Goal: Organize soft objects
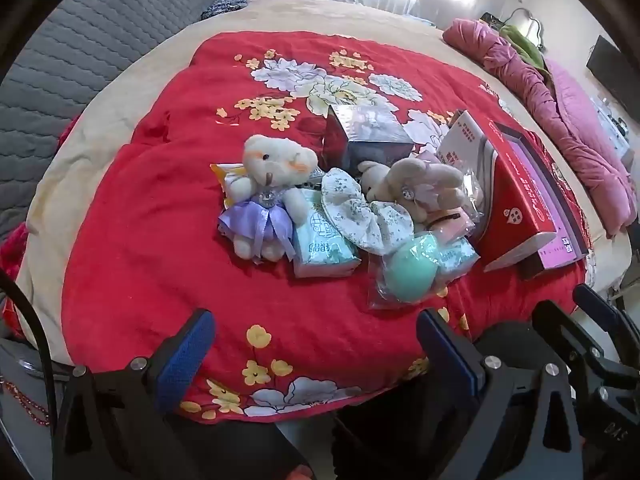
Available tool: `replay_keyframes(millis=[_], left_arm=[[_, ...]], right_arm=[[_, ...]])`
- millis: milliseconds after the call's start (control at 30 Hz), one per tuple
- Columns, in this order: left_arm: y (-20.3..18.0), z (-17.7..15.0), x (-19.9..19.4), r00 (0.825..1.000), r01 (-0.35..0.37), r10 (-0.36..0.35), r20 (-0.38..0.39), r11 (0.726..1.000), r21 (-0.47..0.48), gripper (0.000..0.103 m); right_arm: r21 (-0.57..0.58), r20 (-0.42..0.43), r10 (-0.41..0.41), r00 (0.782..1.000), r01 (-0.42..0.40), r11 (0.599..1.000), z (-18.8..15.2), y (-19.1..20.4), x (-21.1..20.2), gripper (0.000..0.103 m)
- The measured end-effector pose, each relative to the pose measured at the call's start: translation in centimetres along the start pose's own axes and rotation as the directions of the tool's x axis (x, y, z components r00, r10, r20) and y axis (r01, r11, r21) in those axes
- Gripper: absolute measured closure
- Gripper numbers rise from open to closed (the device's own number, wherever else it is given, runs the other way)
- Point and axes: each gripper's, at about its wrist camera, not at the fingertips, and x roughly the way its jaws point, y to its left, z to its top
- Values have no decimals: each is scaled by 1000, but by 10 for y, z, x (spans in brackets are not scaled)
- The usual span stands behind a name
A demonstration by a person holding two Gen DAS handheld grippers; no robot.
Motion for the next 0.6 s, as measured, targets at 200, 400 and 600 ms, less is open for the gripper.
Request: replay_keyframes(millis=[200,400,600], left_arm=[[3,-1,-4,999,29,-29,18,999,-19,2],[3,0,-11,999,-5,5,47,1000,1,2],[1,-1,-15,998,-10,9,58,1000,4,2]], right_arm=[[36,0,31,1000,-31,999,0,-3,-3,5],[38,8,14,1000,-14,999,0,-1,-7,5],[15,26,-4,1000,4,1000,0,0,-10,5]])
